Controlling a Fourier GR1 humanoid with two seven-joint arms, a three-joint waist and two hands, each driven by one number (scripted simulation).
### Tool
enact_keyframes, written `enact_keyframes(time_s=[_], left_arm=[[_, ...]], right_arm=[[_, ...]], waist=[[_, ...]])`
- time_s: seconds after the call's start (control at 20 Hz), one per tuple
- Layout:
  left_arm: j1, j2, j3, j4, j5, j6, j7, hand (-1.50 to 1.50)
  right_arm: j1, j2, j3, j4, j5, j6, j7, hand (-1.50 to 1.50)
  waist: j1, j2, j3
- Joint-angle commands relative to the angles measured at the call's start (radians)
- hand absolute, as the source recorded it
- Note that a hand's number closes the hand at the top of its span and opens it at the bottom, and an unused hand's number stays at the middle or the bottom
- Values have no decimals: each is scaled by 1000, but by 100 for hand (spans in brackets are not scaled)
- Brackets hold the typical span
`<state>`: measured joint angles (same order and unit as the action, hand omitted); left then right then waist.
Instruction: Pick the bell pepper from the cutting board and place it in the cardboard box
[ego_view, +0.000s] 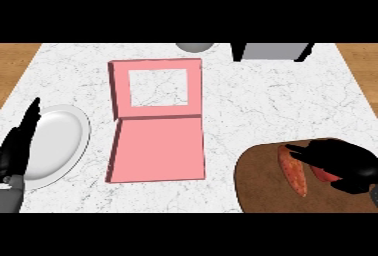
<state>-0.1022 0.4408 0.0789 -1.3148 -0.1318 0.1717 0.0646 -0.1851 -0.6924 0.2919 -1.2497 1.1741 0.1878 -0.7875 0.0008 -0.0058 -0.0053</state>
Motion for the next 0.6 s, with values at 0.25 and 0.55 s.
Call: enact_keyframes(time_s=[0.25, 0.55], left_arm=[[-8, -41, 1, 4, -44, 2, -13, 0], [58, 3, 69, 11, -15, 11, 11, 0]], right_arm=[[-23, 66, -109, 116, 15, -251, -98, 150], [172, 317, -240, 26, -56, -195, 423, 150]], waist=[[2, 6, 6], [-118, -25, 2]])
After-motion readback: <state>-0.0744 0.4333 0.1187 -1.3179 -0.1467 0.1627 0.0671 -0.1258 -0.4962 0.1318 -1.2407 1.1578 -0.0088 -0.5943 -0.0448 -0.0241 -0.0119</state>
